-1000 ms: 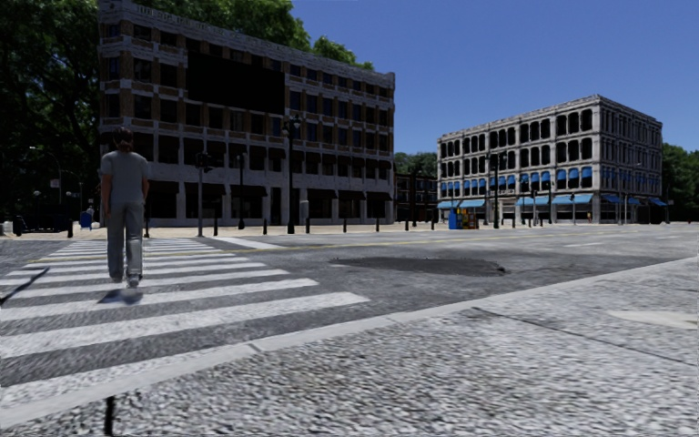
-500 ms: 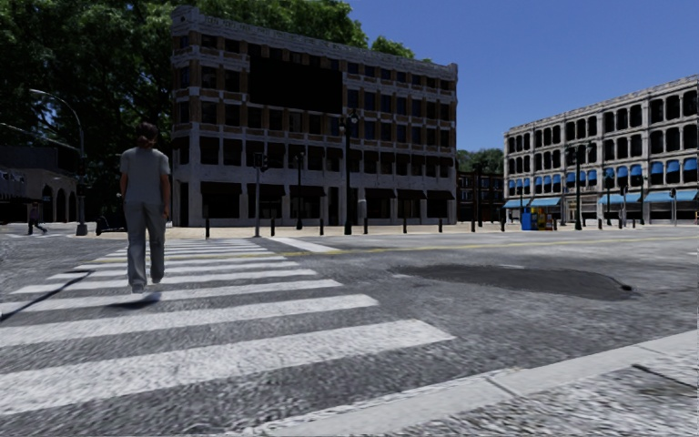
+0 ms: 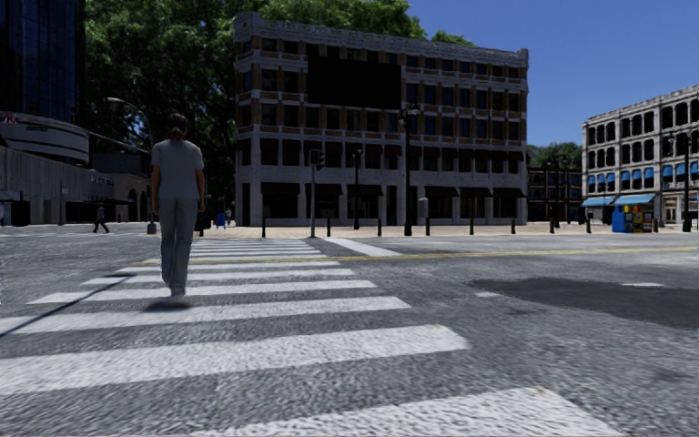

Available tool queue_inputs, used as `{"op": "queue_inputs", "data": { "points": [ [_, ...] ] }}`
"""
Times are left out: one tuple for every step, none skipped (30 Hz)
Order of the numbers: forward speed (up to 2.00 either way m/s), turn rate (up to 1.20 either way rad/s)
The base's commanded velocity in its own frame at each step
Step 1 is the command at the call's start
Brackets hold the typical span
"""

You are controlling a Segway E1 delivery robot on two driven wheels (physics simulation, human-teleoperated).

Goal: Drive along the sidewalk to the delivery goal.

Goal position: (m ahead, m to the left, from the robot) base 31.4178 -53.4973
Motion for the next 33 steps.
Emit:
{"op": "queue_inputs", "data": {
  "points": [
    [1.99, 0.44],
    [1.96, 0.44],
    [1.92, 0.44],
    [1.85, 0.44],
    [1.75, 0.44],
    [1.75, 0.44],
    [1.71, 0.43],
    [1.69, 0.41],
    [1.67, 0.38],
    [1.62, 0.35],
    [1.62, 0.35],
    [1.60, 0.35],
    [1.59, 0.33],
    [1.59, 0.23],
    [1.59, 0.18],
    [1.59, 0.18],
    [1.59, 0.16],
    [1.59, 0.15],
    [1.59, 0.09],
    [1.59, 0.09],
    [1.59, 0.04],
    [1.58, 0.03],
    [1.58, 0.03],
    [1.58, 0.03],
    [1.58, 0.03],
    [1.58, 0.03],
    [1.58, 0.03],
    [1.58, 0.03],
    [1.58, 0.03],
    [1.58, 0.03],
    [2.00, 0.03],
    [2.00, 0.03],
    [2.00, 0.03]
  ]
}}
